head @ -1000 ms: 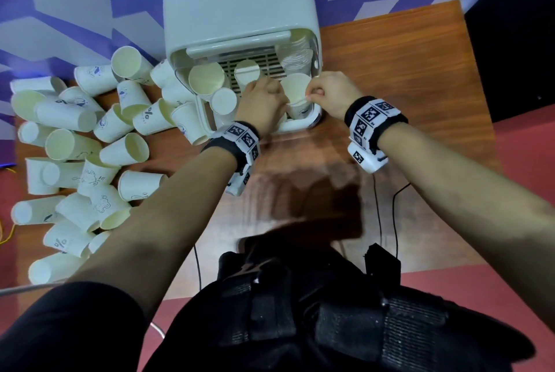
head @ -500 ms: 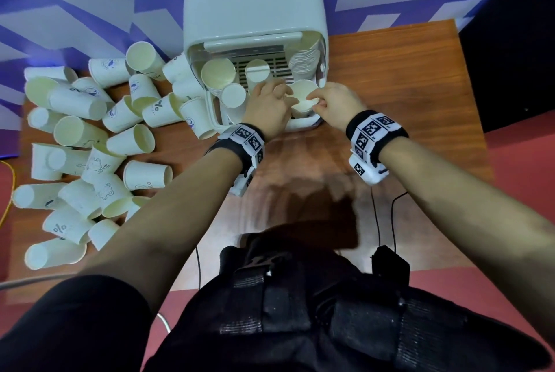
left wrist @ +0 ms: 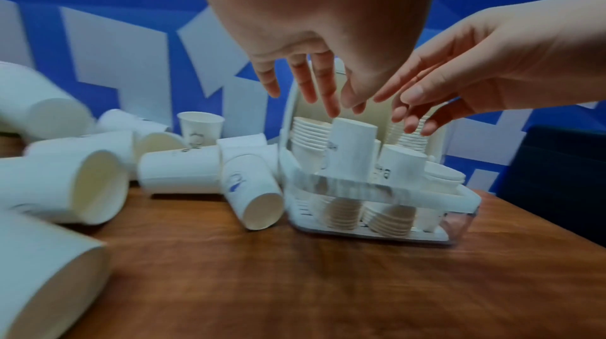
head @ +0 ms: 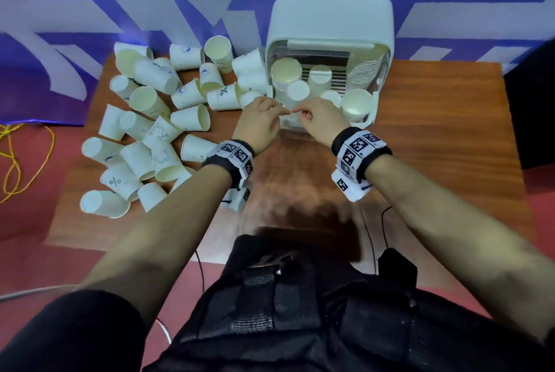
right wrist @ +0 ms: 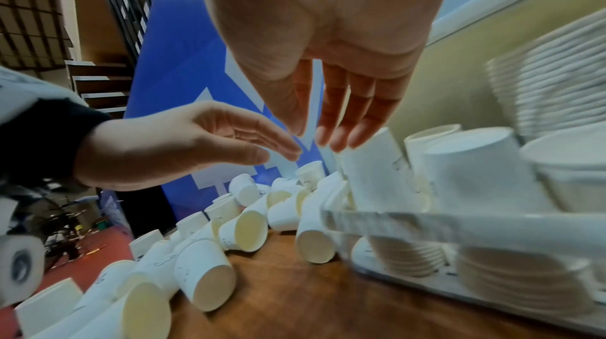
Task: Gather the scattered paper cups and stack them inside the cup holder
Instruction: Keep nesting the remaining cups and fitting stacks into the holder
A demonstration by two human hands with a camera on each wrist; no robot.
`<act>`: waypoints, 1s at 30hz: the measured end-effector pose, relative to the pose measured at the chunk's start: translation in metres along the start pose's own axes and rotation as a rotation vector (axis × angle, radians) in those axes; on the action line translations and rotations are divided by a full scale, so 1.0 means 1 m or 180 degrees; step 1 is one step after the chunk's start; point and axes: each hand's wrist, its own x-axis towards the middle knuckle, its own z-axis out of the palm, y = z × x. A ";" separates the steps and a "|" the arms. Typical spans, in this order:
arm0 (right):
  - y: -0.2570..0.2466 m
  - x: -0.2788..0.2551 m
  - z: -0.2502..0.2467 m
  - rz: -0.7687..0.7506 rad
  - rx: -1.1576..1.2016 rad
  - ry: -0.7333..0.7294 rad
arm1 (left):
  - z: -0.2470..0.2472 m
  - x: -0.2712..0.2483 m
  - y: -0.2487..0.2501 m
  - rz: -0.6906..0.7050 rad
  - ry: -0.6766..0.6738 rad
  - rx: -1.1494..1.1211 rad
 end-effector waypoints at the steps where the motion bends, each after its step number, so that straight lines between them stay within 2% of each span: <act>1: -0.008 0.002 0.008 -0.0014 0.0009 -0.0035 | -0.003 -0.008 -0.010 -0.0111 0.0025 -0.0010; 6: -0.038 0.013 0.048 0.0110 0.0020 -0.0221 | -0.017 -0.036 -0.056 -0.0664 -0.0067 -0.0143; 12: -0.058 0.028 0.082 0.0344 0.0083 -0.0340 | -0.024 -0.035 -0.099 -0.0967 -0.0456 -0.0527; 20: -0.066 0.049 0.116 0.0894 0.0218 -0.0401 | -0.018 0.004 -0.120 -0.1038 -0.1050 -0.0791; 25: -0.063 0.060 0.126 0.1091 0.0346 -0.0378 | -0.006 0.020 -0.130 -0.0968 -0.1149 -0.1065; 30: -0.058 0.071 0.137 0.1266 0.0339 -0.0450 | 0.011 0.028 -0.143 -0.1084 -0.1250 -0.1338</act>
